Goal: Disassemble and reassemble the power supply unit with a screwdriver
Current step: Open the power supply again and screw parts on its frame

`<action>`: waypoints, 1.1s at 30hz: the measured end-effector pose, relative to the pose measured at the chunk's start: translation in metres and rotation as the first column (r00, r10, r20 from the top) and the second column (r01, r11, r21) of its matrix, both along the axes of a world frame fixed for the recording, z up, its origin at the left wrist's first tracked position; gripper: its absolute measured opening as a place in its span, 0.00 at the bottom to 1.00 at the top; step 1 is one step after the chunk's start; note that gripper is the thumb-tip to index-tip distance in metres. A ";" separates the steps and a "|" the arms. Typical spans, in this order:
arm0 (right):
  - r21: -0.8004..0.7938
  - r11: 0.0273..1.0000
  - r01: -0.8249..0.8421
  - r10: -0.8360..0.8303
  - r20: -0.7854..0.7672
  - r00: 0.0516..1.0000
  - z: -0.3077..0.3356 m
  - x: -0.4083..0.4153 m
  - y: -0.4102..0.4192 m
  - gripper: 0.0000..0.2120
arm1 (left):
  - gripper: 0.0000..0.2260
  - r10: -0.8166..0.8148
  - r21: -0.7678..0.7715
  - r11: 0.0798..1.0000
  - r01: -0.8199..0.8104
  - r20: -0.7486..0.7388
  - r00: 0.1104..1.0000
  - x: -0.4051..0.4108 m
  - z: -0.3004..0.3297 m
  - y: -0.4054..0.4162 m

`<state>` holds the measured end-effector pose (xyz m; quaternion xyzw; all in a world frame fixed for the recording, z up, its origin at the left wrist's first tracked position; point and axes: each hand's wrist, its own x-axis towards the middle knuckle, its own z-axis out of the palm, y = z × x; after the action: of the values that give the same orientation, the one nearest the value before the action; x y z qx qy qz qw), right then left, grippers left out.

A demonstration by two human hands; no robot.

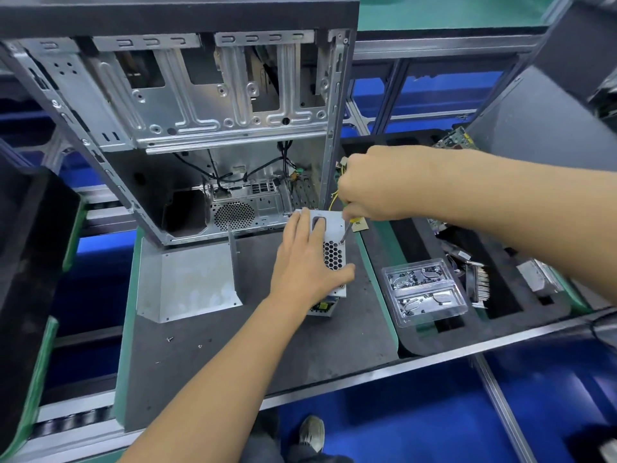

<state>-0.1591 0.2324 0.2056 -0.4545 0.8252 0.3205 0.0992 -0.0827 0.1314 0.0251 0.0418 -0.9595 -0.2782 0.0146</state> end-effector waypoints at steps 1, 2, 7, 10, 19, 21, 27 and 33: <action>-0.014 1.000 0.024 -0.024 -0.012 1.000 -0.002 0.001 -0.003 0.12 | 0.43 -0.001 -0.009 1.000 0.001 0.001 1.000 0.000 0.000 0.001; -0.050 0.994 0.095 -0.095 -0.008 0.995 -0.004 -0.001 -0.005 0.10 | 0.43 0.001 -0.018 1.000 -0.001 0.000 1.000 0.000 0.000 0.002; 0.061 0.924 0.377 -0.382 0.143 0.913 0.005 -0.005 -0.014 0.17 | 0.42 0.013 -0.037 0.999 -0.013 0.004 1.000 0.001 0.001 0.002; 0.117 0.993 0.011 -0.008 -0.033 0.999 0.009 0.008 -0.009 0.10 | 0.42 0.010 -0.054 0.998 -0.010 -0.006 1.000 0.000 0.001 0.002; 0.118 0.763 0.635 -0.636 0.316 0.704 0.010 -0.016 -0.020 0.15 | 0.42 0.020 -0.069 0.997 -0.020 0.009 1.000 0.001 -0.001 0.002; 0.098 0.882 0.461 -0.472 0.203 0.858 0.012 -0.011 -0.013 0.16 | 0.42 0.015 -0.076 0.997 -0.015 0.003 1.000 0.000 0.000 0.003; 0.206 0.940 -0.273 0.306 -0.147 0.941 0.005 0.016 -0.018 0.13 | 0.41 0.015 -0.060 0.998 -0.014 0.009 1.000 -0.002 -0.002 0.004; 0.313 0.894 0.320 -0.340 0.007 0.941 0.000 0.002 -0.036 0.14 | 0.41 0.026 -0.040 0.999 -0.027 -0.010 1.000 0.000 -0.001 0.003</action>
<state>-0.1573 0.1965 0.2059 -0.2964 0.8267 0.4095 0.2470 -0.0826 0.1341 0.0237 0.0531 -0.9642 -0.2586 0.0235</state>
